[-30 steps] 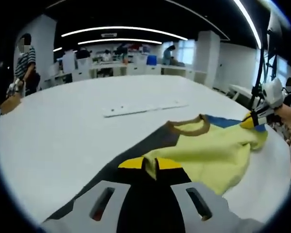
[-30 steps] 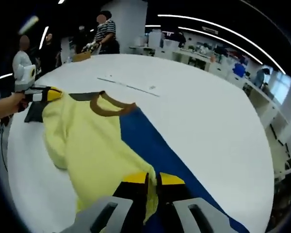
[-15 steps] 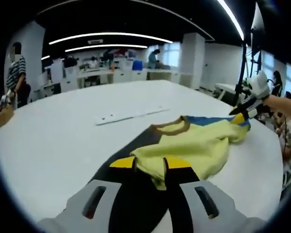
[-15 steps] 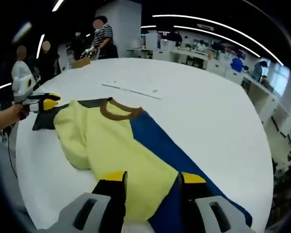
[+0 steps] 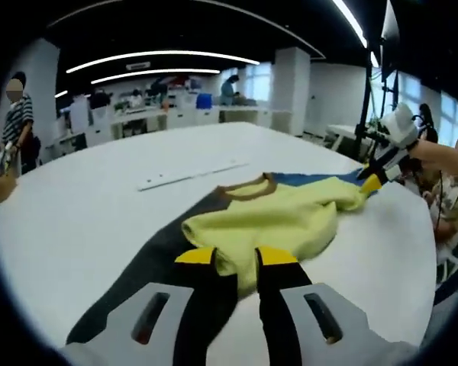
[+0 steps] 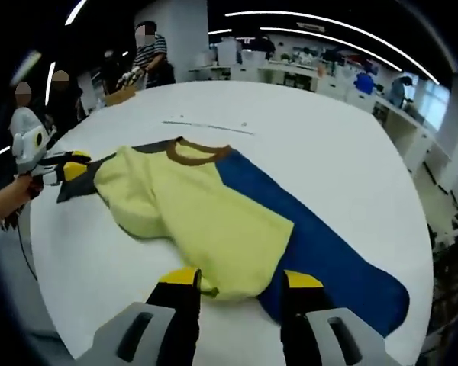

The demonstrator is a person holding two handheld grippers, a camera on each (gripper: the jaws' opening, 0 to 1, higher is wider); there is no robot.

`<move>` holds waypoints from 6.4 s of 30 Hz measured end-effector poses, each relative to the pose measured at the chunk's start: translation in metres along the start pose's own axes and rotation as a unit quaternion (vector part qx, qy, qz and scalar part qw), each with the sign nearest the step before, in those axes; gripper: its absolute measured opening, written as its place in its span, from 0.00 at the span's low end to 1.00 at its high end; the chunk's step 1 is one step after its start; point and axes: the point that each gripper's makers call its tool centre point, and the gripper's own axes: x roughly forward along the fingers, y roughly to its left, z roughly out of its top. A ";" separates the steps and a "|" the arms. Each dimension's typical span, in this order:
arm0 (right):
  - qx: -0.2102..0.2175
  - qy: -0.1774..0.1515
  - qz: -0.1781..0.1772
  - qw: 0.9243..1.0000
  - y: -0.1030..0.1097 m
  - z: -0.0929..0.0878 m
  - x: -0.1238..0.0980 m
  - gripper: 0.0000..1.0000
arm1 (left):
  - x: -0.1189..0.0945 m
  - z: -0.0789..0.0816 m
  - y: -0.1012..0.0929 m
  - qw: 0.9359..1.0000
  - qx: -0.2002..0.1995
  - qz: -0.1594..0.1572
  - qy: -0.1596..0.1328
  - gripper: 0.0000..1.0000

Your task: Fold the garment on the visible template until the final outline fits inside the template.

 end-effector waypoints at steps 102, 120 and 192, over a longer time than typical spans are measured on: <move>0.107 -0.017 0.001 0.994 0.009 -0.026 -0.006 0.00 | -0.001 -0.009 0.004 0.998 0.029 0.052 0.036 0.00; 0.046 -0.039 0.029 0.998 0.019 -0.014 -0.056 0.00 | -0.041 0.002 -0.009 0.998 -0.001 0.043 0.041 0.00; 0.071 0.073 0.093 0.990 0.095 -0.165 -0.117 0.00 | -0.159 -0.116 -0.078 0.975 -0.150 0.057 0.157 0.00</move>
